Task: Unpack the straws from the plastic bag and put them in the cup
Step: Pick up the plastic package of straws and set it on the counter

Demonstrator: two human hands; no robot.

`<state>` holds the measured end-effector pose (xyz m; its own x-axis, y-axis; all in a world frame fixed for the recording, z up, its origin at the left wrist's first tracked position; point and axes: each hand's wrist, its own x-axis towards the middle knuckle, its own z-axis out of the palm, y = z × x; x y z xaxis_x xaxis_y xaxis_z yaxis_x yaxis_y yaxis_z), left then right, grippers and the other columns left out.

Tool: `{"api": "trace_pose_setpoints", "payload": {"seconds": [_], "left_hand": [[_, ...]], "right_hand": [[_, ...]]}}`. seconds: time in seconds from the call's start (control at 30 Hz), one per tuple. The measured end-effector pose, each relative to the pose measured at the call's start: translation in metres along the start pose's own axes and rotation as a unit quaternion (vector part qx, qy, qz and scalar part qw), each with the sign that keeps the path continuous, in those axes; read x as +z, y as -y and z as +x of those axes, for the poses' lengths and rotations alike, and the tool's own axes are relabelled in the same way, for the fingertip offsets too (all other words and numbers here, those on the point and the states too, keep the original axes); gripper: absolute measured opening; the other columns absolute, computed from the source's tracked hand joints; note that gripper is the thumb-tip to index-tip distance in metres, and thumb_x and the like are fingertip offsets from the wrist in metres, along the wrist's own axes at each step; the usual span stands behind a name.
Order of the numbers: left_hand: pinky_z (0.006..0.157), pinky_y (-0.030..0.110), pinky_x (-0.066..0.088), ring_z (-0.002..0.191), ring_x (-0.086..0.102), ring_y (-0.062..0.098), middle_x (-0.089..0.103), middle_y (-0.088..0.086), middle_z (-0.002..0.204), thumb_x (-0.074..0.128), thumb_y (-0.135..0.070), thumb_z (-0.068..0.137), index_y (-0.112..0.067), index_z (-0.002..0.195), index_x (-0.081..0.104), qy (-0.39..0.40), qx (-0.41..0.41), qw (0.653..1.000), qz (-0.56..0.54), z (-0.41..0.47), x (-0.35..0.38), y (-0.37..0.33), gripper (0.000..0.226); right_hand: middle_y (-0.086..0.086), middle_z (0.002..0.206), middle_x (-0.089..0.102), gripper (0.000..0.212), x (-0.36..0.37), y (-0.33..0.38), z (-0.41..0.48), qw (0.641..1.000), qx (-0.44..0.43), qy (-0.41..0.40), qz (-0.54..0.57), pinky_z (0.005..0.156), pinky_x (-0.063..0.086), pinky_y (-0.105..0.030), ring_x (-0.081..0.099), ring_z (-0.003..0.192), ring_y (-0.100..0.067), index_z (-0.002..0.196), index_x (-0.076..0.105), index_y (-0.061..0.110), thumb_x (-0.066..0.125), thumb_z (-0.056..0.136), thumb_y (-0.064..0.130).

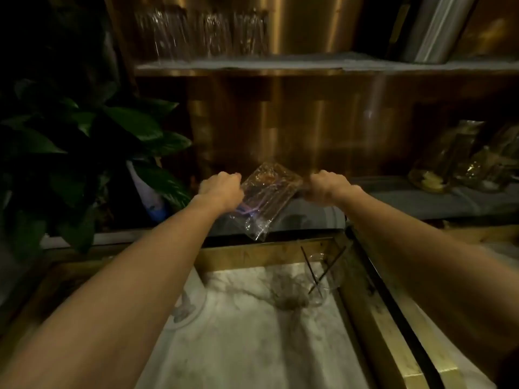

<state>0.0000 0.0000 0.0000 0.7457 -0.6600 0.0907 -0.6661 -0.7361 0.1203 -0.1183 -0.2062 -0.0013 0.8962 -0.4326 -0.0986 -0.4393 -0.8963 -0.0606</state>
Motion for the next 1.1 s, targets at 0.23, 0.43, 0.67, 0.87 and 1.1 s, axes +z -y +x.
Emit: {"api": "trace_pose_setpoints", "payload": {"seconds": [0.23, 0.43, 0.67, 0.87, 1.1], "left_hand": [[0.077, 0.041, 0.043, 0.109, 0.055, 0.037, 0.055, 0.018, 0.121, 0.041, -0.038, 0.096, -0.015, 0.134, 0.034, -0.017, -0.103, 0.994, -0.008, -0.002, 0.045, 0.009, 0.046], [0.079, 0.044, 0.043, 0.108, 0.057, 0.042, 0.059, 0.022, 0.122, 0.036, -0.049, 0.095, -0.013, 0.141, 0.020, -0.043, -0.160, 0.984, -0.057, -0.009, 0.083, 0.005, 0.061], [0.086, 0.046, 0.043, 0.113, 0.053, 0.043, 0.055, 0.021, 0.127, 0.043, -0.049, 0.094, -0.016, 0.148, 0.010, -0.039, -0.257, 0.941, -0.218, -0.005, 0.104, -0.012, 0.071], [0.085, 0.047, 0.055, 0.099, 0.064, 0.036, 0.055, 0.011, 0.118, 0.064, -0.023, 0.088, -0.019, 0.144, 0.016, -0.081, -0.333, 0.796, -0.498, 0.007, 0.112, -0.020, 0.074], [0.082, 0.036, 0.056, 0.097, 0.066, 0.028, 0.065, 0.015, 0.112, 0.064, -0.003, 0.085, -0.004, 0.116, 0.055, -0.106, -0.409, 0.638, -0.644, 0.015, 0.114, -0.029, 0.032]], "right_hand": [[-0.003, 0.097, 0.054, 0.027, 0.024, -0.028, 0.031, 1.000, -0.022, -0.006, -0.016, 0.066, 0.038, -0.036, 0.050, 0.078, -0.020, 0.114, 0.054, 0.026, 0.050, 0.091, 0.038], [-0.009, 0.120, 0.052, 0.032, 0.050, -0.052, 0.073, 0.998, -0.013, -0.034, 0.042, 0.078, 0.042, -0.039, 0.052, 0.094, -0.025, 0.117, 0.053, 0.029, 0.046, 0.090, 0.044], [-0.015, 0.128, 0.051, 0.047, 0.072, -0.060, 0.104, 0.992, 0.003, -0.038, 0.124, 0.090, 0.041, -0.044, 0.050, 0.114, -0.032, 0.126, 0.046, 0.022, 0.045, 0.090, 0.052], [-0.007, 0.118, 0.059, 0.044, 0.080, -0.061, 0.118, 0.955, 0.008, -0.018, 0.295, 0.079, 0.042, -0.029, 0.054, 0.096, -0.018, 0.126, 0.048, 0.021, 0.052, 0.090, 0.047], [0.006, 0.100, 0.053, 0.028, 0.089, -0.055, 0.127, 0.921, 0.019, -0.005, 0.389, 0.082, 0.043, -0.030, 0.052, 0.096, -0.014, 0.113, 0.051, 0.027, 0.058, 0.089, 0.036]]}}
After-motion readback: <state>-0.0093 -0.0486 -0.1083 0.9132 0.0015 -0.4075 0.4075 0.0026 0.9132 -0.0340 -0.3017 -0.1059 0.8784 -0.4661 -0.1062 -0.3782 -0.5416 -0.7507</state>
